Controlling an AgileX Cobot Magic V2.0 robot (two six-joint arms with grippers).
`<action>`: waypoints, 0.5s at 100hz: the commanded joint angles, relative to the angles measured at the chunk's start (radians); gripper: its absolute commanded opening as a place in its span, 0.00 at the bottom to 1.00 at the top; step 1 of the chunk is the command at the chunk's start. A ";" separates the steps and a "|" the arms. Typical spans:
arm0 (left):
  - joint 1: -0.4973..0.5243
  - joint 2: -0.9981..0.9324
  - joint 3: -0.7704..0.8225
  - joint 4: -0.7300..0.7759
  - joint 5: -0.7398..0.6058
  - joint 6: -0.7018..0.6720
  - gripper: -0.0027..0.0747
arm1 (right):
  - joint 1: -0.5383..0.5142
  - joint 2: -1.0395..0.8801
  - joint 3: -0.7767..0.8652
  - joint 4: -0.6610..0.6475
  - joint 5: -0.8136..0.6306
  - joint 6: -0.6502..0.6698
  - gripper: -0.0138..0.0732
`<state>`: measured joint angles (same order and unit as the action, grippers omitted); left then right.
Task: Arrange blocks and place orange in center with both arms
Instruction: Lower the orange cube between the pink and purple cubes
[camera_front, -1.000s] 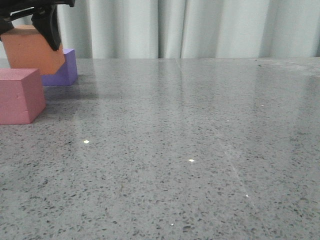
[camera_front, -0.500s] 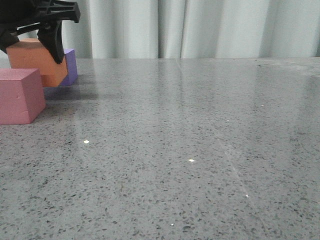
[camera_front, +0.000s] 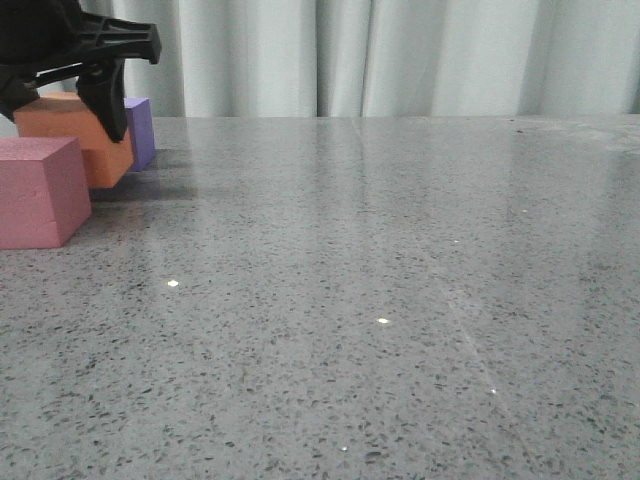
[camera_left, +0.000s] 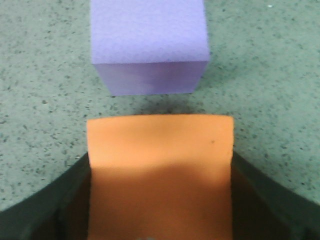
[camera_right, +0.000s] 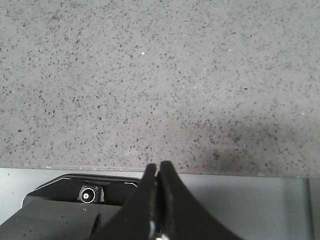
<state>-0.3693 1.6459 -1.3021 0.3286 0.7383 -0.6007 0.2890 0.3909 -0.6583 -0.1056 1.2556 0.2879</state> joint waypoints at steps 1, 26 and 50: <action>0.014 -0.040 -0.026 0.003 -0.040 0.001 0.29 | -0.006 0.007 -0.024 -0.012 -0.039 -0.008 0.08; 0.019 -0.040 -0.026 -0.011 -0.039 0.028 0.29 | -0.006 0.007 -0.024 -0.012 -0.039 -0.008 0.08; 0.019 -0.034 -0.026 -0.023 -0.050 0.048 0.29 | -0.006 0.007 -0.024 -0.012 -0.039 -0.008 0.08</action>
<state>-0.3517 1.6480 -1.3021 0.3099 0.7383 -0.5646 0.2890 0.3909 -0.6583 -0.1056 1.2573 0.2879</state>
